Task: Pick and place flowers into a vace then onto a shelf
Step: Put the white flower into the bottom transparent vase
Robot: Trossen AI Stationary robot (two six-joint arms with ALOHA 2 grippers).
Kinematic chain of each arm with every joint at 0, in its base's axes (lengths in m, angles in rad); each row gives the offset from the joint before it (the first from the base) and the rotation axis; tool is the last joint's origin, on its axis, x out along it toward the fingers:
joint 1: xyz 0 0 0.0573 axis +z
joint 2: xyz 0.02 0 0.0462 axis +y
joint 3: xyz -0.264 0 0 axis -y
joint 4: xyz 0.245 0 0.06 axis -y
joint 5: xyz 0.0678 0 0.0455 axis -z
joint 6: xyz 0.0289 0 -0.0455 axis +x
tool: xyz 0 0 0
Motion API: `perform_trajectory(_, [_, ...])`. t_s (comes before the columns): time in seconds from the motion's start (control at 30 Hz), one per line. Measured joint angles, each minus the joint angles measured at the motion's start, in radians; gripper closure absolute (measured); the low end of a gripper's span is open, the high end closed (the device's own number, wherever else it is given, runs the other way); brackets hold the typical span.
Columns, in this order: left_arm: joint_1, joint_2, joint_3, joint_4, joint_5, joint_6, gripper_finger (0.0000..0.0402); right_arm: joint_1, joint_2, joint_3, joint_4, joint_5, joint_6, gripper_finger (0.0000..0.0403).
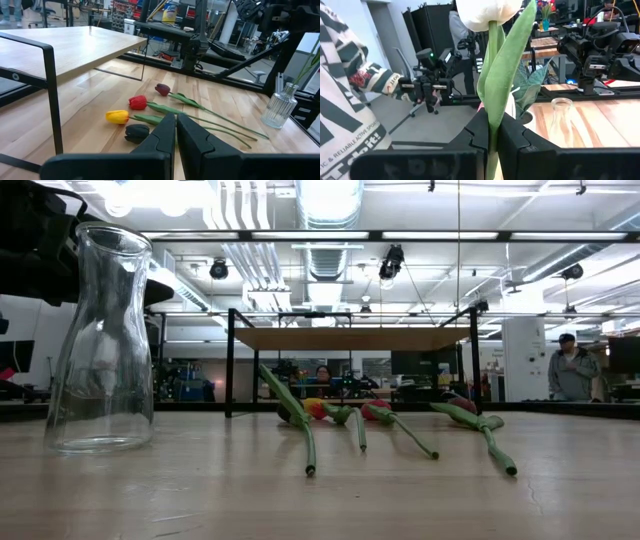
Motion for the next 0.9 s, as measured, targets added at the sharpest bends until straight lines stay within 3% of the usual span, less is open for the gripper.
perform_trajectory(0.33, [0.000, 0.000, 0.000, 0.000, -0.023, 0.000, 0.0402, 0.000, 0.033, -0.001, -0.028, -0.007, 0.009, 0.0390])
perform_trajectory(0.63, [0.000, 0.000, 0.000, 0.000, -0.023, 0.000, 0.0402, 0.000, 0.010, -0.020, -0.036, -0.005, 0.114, 0.0388])
perform_trajectory(0.9, [0.000, 0.000, 0.000, 0.000, -0.023, 0.000, 0.0402, -0.001, -0.010, -0.029, -0.051, -0.004, 0.119, 0.0326])
